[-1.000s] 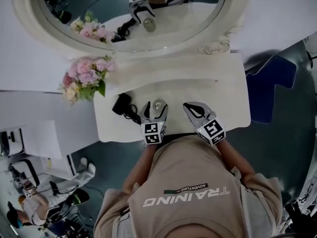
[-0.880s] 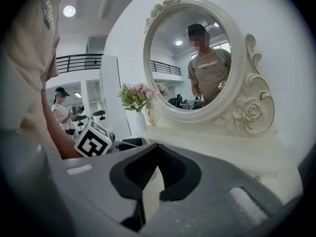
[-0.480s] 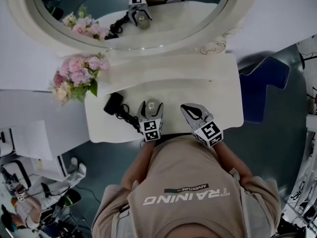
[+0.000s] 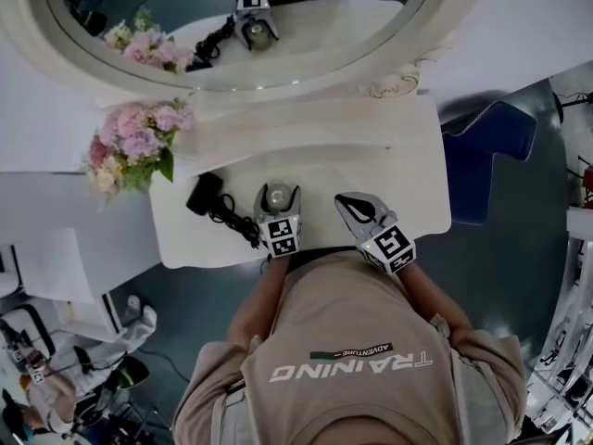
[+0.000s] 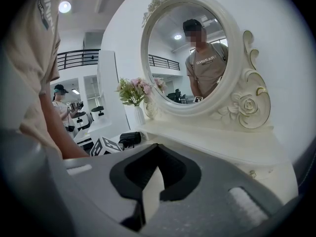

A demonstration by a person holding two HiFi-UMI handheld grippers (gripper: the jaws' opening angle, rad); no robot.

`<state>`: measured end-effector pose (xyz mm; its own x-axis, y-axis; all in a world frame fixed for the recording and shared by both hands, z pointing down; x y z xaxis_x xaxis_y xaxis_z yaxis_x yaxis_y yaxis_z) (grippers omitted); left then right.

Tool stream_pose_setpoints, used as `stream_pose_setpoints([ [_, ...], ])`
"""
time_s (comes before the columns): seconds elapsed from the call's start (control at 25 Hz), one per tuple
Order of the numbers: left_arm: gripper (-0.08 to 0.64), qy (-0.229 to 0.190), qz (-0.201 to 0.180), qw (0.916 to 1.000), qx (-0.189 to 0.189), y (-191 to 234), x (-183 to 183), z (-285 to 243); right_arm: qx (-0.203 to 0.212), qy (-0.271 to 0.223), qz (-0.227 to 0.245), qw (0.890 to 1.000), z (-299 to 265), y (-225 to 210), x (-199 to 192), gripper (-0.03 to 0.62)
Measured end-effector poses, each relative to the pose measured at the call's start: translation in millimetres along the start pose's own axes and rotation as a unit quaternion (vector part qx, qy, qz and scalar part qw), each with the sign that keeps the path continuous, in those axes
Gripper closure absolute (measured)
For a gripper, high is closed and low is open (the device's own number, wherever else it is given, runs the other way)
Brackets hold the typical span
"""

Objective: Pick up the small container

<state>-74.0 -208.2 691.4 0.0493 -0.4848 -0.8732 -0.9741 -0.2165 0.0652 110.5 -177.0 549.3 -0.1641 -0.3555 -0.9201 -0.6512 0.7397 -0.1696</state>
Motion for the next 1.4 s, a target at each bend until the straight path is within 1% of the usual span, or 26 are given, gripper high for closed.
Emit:
stream_pose_setpoints([
  [0.16,0.195,0.003,-0.014,0.9998,0.015,-2,-1,-2,-0.002,0.006,-0.003,1.0,3,-1,-3,0.589],
  [0.32,0.204,0.021,-0.026,0.999,0.029,-3,-1,-7,-0.004,0.008,-0.005,1.0,4,-2,-3,0.589],
  [0.48,0.209,0.03,-0.032,0.9986,0.029,-2,-2,-7,-0.003,0.006,-0.008,1.0,3,2,-4,0.589],
  [0.6,0.206,0.037,-0.035,0.9987,0.011,-3,-1,-7,-0.003,0.006,-0.008,1.0,4,5,-4,0.589],
  [0.76,0.206,0.046,-0.027,0.9986,-0.006,-2,2,-4,-0.011,0.004,-0.011,1.0,7,6,-5,0.589],
  [0.88,0.206,0.041,-0.027,0.9986,-0.021,-5,8,4,-0.024,0.006,-0.017,1.0,9,5,-7,0.589],
  [1.04,0.206,0.036,-0.023,0.9979,-0.048,-10,25,19,-0.027,0.002,-0.02,0.999,7,10,-4,0.589],
  [1.24,0.206,0.019,-0.043,0.9957,-0.08,-12,55,39,-0.026,-0.006,-0.031,0.999,-5,19,2,0.589],
  [1.4,0.206,0.009,-0.062,0.9916,-0.113,-8,75,58,-0.019,-0.015,-0.029,0.999,-11,30,10,0.589],
])
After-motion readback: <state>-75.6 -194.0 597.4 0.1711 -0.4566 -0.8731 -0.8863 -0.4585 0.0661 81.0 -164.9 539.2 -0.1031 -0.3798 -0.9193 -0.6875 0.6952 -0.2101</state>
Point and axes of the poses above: the fingertips, and each gripper's own axes: z backward along the fingers, y to its left, x out of its top, the point moved 6 cm from there along z, backward along the fingers, and after that the axes turned 3 degrees about -y, right-handed, at the moved point
